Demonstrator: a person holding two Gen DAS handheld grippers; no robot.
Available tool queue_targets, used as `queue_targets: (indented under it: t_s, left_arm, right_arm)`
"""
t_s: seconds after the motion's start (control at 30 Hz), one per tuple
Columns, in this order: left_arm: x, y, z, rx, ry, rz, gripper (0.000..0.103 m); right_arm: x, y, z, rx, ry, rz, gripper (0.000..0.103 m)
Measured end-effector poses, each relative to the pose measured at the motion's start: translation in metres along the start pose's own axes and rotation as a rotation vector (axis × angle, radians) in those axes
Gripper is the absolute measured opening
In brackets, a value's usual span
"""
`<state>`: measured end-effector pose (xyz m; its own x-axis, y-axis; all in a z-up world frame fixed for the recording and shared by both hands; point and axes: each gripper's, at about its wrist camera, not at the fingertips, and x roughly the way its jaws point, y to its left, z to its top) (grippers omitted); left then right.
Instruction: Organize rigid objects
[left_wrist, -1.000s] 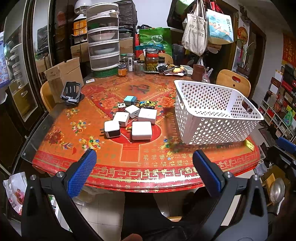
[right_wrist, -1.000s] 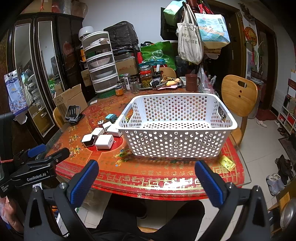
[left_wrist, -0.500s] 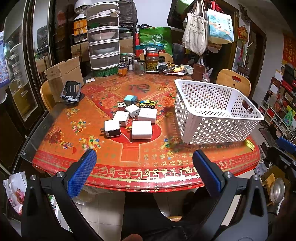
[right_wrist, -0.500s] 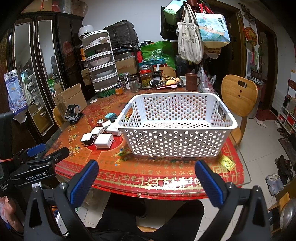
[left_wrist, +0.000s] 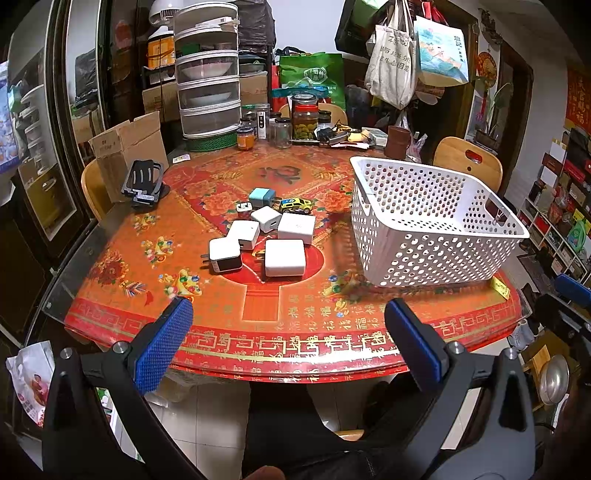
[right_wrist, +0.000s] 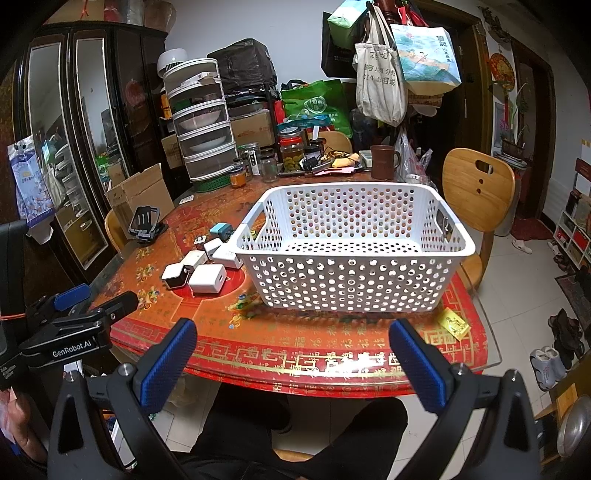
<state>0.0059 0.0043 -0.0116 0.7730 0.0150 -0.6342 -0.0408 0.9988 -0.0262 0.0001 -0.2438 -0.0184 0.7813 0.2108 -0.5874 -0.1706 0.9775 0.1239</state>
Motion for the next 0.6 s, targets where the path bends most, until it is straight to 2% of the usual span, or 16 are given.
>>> queue_targets:
  t_s: [0.43,0.53,0.6]
  left_arm:
    - [0.0,-0.0004,0.0005,0.003,-0.002,0.0,0.102]
    - [-0.0013,-0.0016,-0.0011,0.021,-0.035,0.036,0.102]
    - [-0.0062,-0.0004,-0.0007,0.027,-0.092,0.06,0.102]
  right_arm:
    - [0.001,0.0008,-0.0003,0.0,0.002,-0.001,0.103]
    - [0.0016,-0.0007,-0.0026,0.002,0.0,-0.002,0.103]
    - [0.0023,-0.0026,-0.0044,0.003,-0.013,0.0,0.103]
